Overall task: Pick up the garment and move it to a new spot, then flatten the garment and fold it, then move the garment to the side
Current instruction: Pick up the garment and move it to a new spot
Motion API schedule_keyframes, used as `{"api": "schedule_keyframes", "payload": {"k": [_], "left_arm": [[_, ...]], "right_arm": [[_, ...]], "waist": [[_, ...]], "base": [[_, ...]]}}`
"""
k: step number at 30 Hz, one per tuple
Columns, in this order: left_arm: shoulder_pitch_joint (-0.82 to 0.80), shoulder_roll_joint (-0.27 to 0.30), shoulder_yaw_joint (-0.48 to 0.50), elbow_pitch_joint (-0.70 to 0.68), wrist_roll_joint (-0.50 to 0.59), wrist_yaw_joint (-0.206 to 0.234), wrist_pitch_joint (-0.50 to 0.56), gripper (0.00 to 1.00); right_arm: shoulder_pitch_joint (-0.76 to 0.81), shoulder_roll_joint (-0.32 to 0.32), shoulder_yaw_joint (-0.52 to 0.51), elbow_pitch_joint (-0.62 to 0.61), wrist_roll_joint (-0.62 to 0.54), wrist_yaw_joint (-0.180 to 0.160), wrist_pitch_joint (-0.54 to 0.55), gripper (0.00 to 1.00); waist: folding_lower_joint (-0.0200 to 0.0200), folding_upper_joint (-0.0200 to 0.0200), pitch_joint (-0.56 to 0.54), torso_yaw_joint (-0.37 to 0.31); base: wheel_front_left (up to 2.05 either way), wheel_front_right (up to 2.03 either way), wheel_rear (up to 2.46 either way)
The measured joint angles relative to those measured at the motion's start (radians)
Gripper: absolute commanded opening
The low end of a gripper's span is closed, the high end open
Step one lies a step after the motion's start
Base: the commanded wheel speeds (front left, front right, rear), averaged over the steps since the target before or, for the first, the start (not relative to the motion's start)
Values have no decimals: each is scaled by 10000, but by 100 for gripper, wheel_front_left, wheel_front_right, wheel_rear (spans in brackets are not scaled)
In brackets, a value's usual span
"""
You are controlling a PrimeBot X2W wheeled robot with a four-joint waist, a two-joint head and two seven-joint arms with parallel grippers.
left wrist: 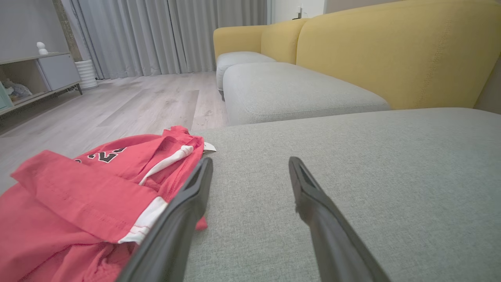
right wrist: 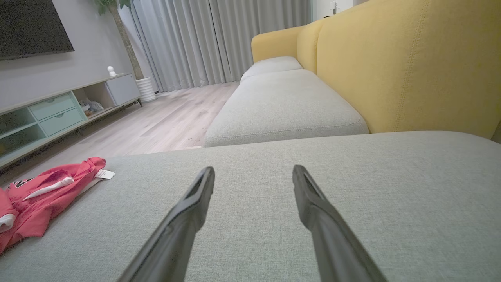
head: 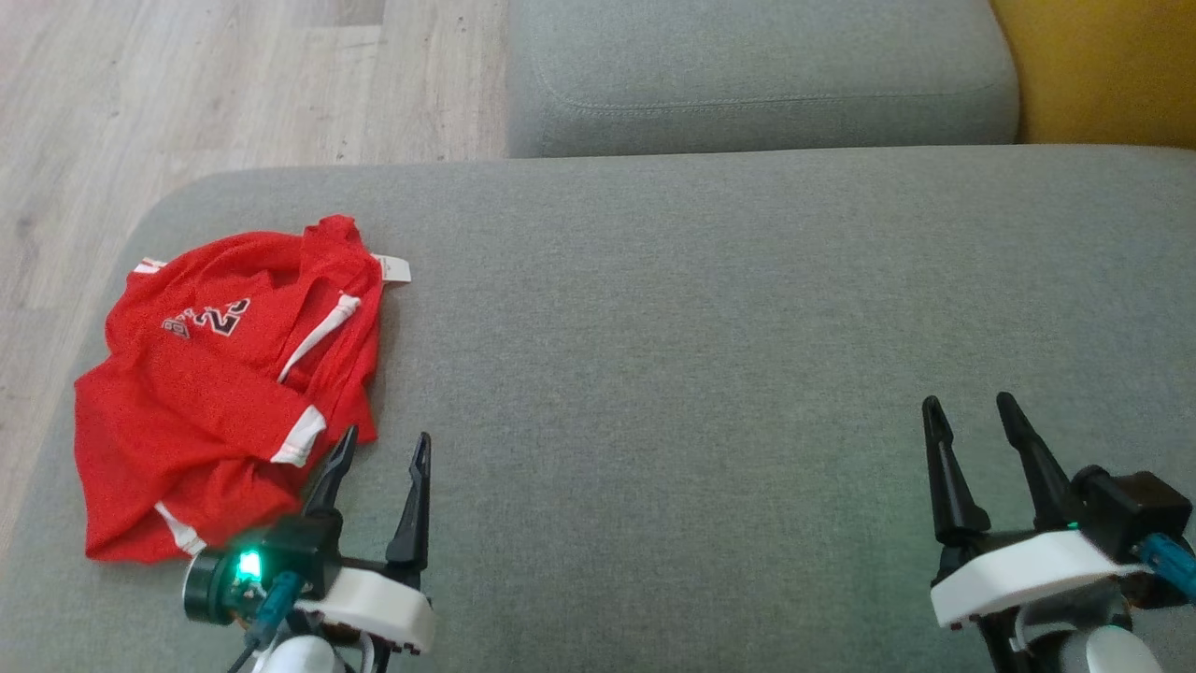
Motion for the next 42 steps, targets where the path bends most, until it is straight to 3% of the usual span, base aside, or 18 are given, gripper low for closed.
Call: {"api": "schedule_keyframes", "payload": {"k": [9,27,32,42], "left_arm": [[-71,42,107,88,-171,305,-90,100],[-211,518,1110,148,-686,842,-445,100],[-192,556,1124,138,-784,865,-523,100],[-405,564,1035,186,-880,669,-500,100]], "right_arm": [[-16,2,337,-138,-188,0,23,100],[-458,0,1235,-1016,-629,0,650,100],[-462,0,1258,-1097,-637,0,721,100],[-493,0,1181,-1438,-874,0,876,100]], "waist": [[0,0,125,587],[0,0,531,3652],[0,0,593,3937],[0,0,964,3872]], "base": [[0,0,0],[0,0,0],[0,0,0],[0,0,0]]}}
